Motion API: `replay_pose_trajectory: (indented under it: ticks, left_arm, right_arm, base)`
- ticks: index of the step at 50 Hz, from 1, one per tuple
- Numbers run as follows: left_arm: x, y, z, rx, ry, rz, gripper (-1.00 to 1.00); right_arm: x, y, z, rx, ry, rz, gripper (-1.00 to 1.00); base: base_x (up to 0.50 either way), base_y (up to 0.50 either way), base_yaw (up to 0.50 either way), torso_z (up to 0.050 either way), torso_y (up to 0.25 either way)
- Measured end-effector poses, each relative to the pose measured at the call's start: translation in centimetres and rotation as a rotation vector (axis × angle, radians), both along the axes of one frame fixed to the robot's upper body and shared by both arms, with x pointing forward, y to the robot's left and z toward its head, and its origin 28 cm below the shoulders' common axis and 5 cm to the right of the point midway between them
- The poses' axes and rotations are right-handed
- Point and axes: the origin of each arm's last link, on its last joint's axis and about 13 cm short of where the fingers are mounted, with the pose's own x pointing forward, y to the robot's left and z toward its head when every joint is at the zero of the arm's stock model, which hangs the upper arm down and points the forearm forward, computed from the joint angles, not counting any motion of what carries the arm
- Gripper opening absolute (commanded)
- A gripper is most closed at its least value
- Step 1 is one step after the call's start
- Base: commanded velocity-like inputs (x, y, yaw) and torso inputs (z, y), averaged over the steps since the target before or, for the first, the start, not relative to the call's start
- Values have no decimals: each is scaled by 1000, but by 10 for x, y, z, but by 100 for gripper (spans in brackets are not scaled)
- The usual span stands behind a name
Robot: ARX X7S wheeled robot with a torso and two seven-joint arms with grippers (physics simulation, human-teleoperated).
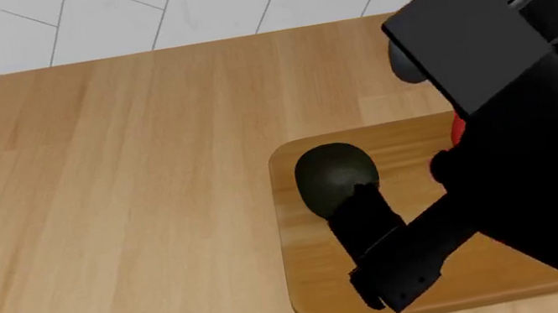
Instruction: Place the avocado, onion, tomato and bell pepper on the cutting board.
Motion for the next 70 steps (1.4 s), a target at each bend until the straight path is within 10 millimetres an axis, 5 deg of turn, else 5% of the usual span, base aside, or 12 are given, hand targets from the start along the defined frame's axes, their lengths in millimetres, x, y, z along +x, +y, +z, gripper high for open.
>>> replay_pose_trajectory:
  ticks: [18, 41, 70]
  left_arm:
    - [-47, 18, 0, 112, 134, 13, 100]
    - [-103, 17, -1, 117, 366, -84, 100]
    - [-134, 6, -34, 124, 569, -191, 100]
  right_arm:
    - [-12, 5, 17, -28, -64, 45, 100]
    - [-12, 2, 29, -39, -107, 39, 100]
    - [-11, -1, 36, -68, -132, 22, 100]
  base:
    - [0, 0, 0, 0, 0]
    - [0, 0, 0, 0, 0]
    - [0, 0, 0, 0, 0]
